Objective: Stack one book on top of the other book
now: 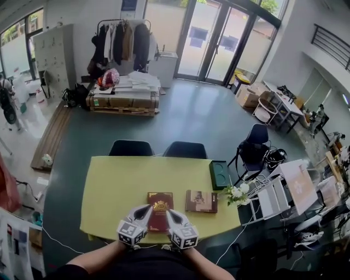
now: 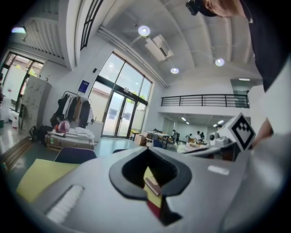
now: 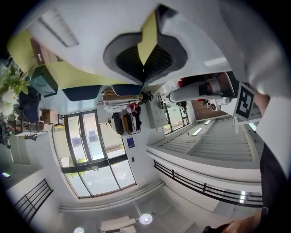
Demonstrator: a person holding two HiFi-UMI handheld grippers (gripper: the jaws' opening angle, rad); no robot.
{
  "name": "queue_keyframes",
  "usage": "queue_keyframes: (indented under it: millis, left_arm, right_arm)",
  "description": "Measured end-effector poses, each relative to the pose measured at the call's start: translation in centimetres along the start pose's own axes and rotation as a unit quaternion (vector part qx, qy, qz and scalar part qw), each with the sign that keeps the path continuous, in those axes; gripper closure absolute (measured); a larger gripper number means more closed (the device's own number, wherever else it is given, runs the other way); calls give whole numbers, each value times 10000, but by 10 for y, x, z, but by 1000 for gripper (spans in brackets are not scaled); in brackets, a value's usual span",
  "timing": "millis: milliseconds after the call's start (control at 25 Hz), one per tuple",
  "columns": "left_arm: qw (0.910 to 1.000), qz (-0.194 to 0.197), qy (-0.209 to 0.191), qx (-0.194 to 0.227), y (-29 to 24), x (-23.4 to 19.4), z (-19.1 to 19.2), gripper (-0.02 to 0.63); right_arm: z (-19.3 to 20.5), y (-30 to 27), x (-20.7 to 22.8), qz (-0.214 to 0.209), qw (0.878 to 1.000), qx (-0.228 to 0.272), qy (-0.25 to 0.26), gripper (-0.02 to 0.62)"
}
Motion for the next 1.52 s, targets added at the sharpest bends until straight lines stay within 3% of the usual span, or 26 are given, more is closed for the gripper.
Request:
queue_keyframes:
  millis: [360,560,720,1040,1280,1520]
  left_arm:
    - [9974,679,157,-162,2,38,24,600]
    - [9947,976,125,-286,-13,64,38,600]
    - [9935,1066,-27,-407,-33,98,45,600]
    - [9962,720,-31,-498,-111,167,62,600]
    - [9985,148,-51,-525,-173,214,78,600]
    - [9971,-355,-6,-680,-194,229,86,600]
  right_arm:
    - [21,50,1,686,9975,57,-175,591]
    - [30,80,37,1146,9928,109,-336,592]
    - [25,103,74,1249,9912,219,-376,591]
    - [15,140,176,833,9950,233,-508,592]
    - [14,161,266,348,9985,-36,-421,592]
    - [13,149,311,-118,9993,-226,-259,592]
Point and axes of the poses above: the fingertips, and each gripper's own axes: y backward along the fingers, x to its right, z out of its underside, the point moved 2 cm from there along y, backward along the fingers, and after that the axes turned 7 degrees about x, right-handed, at the moved point
